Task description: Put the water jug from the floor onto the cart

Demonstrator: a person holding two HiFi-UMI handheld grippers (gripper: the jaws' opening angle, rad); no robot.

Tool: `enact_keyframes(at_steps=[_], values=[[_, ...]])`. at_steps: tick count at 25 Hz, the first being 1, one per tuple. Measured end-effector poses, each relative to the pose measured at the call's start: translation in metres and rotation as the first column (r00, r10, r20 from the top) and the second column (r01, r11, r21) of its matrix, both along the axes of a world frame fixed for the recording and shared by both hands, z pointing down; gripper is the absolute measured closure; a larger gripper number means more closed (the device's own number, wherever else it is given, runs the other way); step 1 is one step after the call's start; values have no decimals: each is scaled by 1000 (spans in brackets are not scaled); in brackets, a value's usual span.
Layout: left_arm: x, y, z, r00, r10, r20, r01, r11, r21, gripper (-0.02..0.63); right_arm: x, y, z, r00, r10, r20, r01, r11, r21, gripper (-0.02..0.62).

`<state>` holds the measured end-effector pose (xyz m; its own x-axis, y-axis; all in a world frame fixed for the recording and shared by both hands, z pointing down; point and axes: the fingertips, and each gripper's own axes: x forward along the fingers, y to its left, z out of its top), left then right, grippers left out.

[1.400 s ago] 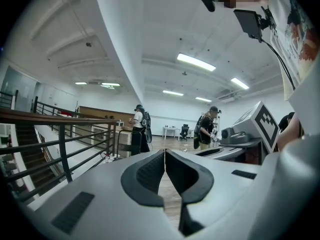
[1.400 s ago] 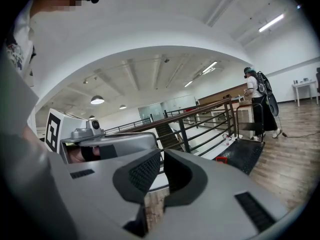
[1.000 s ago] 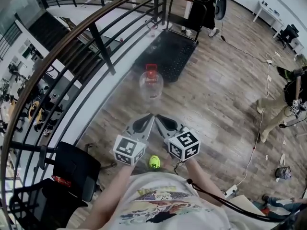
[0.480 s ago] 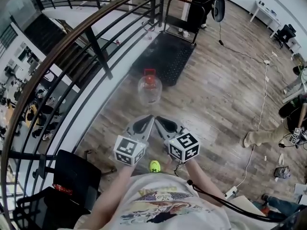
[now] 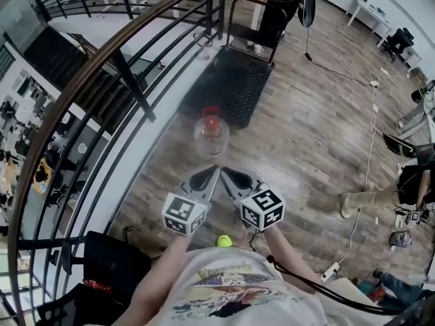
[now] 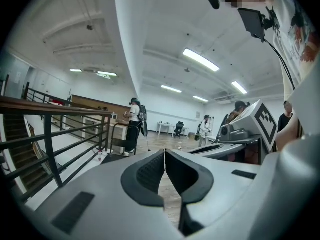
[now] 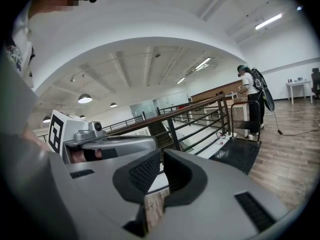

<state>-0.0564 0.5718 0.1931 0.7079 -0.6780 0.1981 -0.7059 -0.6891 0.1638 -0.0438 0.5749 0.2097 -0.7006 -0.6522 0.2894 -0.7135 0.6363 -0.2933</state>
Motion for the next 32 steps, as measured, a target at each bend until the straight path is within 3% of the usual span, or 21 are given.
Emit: enact_keyframes(at_steps=[18, 32], values=[[-40, -96, 18, 992, 120, 29, -119, 993, -24, 594, -40, -101, 13, 993, 112, -22, -112, 994, -1, 568], [-44, -145, 29, 992, 119, 36, -119, 993, -26, 594, -43, -148, 19, 991, 132, -36, -131, 991, 23, 568]])
